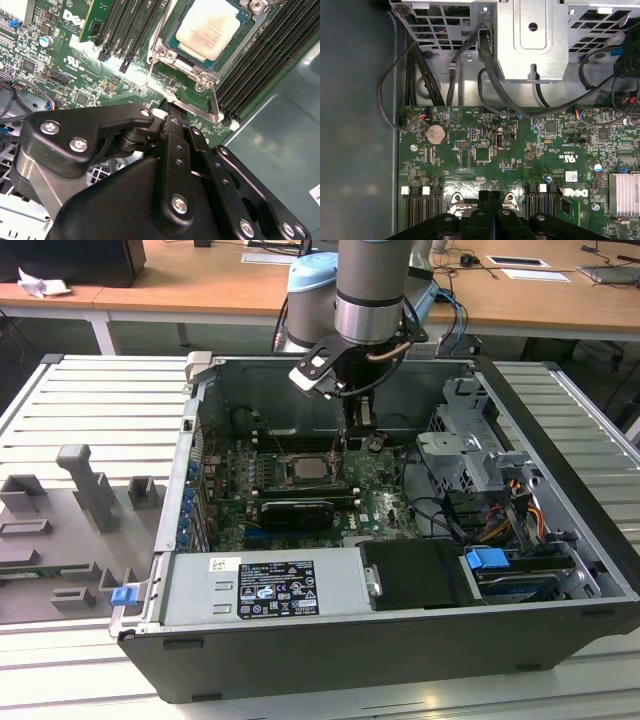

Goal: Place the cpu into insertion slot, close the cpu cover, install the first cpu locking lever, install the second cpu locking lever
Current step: 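Close the cpu cover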

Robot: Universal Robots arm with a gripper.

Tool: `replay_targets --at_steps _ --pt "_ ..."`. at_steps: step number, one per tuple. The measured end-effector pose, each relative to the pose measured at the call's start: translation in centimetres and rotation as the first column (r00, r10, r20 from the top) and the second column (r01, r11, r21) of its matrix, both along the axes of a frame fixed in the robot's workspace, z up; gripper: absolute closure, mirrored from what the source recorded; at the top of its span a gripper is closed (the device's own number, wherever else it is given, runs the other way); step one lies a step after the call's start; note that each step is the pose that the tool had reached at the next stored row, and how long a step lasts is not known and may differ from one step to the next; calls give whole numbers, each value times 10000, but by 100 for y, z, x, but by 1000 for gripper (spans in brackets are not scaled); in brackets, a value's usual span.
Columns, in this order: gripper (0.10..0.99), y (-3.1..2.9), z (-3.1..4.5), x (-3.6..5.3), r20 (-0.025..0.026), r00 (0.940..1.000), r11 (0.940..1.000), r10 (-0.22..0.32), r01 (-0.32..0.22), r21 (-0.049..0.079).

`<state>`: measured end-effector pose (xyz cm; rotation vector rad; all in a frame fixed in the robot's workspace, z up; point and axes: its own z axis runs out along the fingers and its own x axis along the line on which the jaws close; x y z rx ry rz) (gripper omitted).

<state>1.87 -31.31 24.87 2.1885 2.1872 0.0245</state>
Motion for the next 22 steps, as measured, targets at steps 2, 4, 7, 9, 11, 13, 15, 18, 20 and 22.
replay_targets --at_steps 2,4,7,9,11,13,15,18,20,22 --pt "980 0 0 -4 0 10000 10000 0 0 0" --pt "980 0 0 -8 0 10000 10000 0 0 0" --pt "980 0 0 -19 0 10000 10000 0 0 0" --pt "980 0 0 -25 0 10000 10000 0 0 0" --pt "980 0 0 -30 0 10000 10000 0 0 0" --pt "980 0 0 -35 0 10000 10000 0 0 0" --pt "980 0 0 -40 0 10000 10000 0 0 0" --pt "980 0 0 -47 0 10000 10000 1 -1 0" --pt "980 0 0 -51 0 10000 10000 0 0 0" --pt "980 0 0 -56 0 10000 10000 0 0 0"
